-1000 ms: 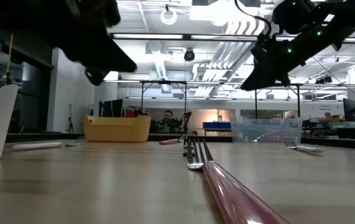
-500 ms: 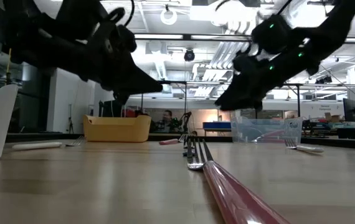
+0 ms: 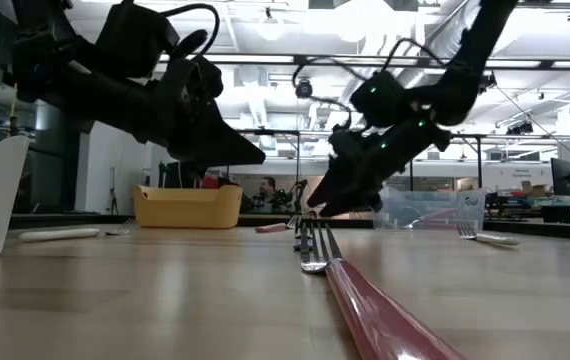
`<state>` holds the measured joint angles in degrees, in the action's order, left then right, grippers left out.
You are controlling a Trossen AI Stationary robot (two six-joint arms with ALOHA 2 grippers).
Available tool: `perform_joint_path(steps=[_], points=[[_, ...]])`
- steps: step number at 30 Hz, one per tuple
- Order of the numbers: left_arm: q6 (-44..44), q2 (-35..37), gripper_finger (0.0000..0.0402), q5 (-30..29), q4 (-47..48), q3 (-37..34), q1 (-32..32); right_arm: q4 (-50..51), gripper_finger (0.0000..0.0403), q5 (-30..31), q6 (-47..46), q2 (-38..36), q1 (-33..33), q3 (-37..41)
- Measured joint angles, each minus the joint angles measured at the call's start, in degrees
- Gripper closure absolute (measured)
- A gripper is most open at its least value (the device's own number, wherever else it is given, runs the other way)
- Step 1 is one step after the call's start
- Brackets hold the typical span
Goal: Sort silverware by color (type)
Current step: Put the blue fork into the yellow bin
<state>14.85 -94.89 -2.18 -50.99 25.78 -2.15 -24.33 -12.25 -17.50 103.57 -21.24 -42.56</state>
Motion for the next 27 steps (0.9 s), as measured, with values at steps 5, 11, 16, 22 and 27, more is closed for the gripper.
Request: perform_joint_path(steps=[5,11,16,22,27], points=[[0.00,0.00,0.0401,-0.02,0.19,0.00,0.00,0.53,0.0175,-8.22,1.39,4.78,-1.39,-3.20],[0.02,0.00,0.0401,-0.02,0.33,0.00,0.00,0.18,0.0176,-11.89,2.63,7.95,-1.07,-5.16],[0.02,0.00,0.0401,-0.03,0.36,0.00,-0.02,-0.61,0.0204,-11.70,3.02,8.21,-0.76,-5.10],[0.50,0.00,0.0401,-0.40,0.44,0.00,-0.02,-0.62,0.0309,-10.42,4.75,8.24,-0.32,-5.03],[1.07,0.00,0.0401,-1.48,0.66,0.00,-0.02,-3.64,0.0390,-10.00,5.04,8.19,0.46,-5.04]])
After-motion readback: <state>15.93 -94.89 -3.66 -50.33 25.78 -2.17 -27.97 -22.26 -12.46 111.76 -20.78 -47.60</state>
